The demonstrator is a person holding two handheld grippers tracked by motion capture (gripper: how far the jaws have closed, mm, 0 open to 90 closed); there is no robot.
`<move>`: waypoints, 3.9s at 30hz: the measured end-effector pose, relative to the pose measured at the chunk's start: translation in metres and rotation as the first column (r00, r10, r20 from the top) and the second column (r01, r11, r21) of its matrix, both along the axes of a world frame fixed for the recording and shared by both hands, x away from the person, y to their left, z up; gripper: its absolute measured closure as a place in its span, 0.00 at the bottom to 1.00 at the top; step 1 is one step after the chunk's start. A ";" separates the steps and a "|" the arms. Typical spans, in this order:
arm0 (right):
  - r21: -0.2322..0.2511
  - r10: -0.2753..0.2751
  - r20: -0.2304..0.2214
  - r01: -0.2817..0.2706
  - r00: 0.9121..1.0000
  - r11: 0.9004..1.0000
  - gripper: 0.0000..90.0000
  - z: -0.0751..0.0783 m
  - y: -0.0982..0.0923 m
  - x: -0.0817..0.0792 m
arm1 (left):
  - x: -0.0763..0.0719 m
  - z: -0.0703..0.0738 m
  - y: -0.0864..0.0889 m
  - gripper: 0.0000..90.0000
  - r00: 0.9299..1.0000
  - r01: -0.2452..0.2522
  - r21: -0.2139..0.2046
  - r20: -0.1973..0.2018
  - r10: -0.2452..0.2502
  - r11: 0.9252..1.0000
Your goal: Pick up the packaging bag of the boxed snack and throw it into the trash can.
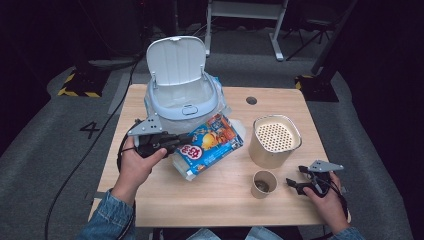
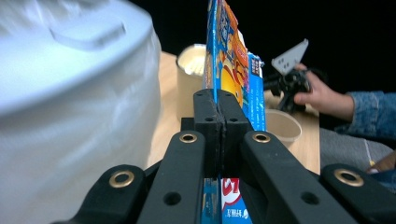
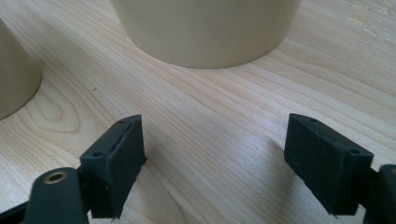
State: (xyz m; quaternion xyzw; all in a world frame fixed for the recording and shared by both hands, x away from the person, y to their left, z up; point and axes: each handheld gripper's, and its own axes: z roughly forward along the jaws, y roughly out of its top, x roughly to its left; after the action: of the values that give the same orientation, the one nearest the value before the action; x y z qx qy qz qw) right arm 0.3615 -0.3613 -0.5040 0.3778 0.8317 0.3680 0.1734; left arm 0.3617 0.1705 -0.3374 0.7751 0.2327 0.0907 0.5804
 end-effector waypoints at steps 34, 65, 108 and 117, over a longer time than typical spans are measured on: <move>0.001 -0.004 0.000 0.004 1.000 1.000 0.23 0.000 0.000 0.000 | 0.029 0.088 0.002 0.99 0.983 -0.069 -0.136 0.161 0.091 0.988; 0.001 -0.012 0.001 0.012 1.000 1.000 0.23 0.000 0.001 -0.001 | 0.066 0.114 0.025 0.99 0.906 -0.304 -0.275 0.213 0.366 0.912; 0.002 -0.011 0.000 0.011 1.000 1.000 0.23 0.000 0.000 -0.001 | 0.102 0.073 0.010 0.59 0.907 -0.379 -0.105 0.157 0.392 0.919; 0.002 -0.011 0.000 0.011 1.000 1.000 0.23 0.000 0.001 -0.001 | 0.084 0.075 0.023 0.36 0.916 -0.358 -0.073 0.167 0.366 0.931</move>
State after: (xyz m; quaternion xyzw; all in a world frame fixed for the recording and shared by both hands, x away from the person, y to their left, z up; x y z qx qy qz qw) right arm 0.3606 -0.3608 -0.5041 0.3827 0.8291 0.3680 0.1750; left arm 0.4454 0.1936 -0.2619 0.6953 0.3213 0.2603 0.5878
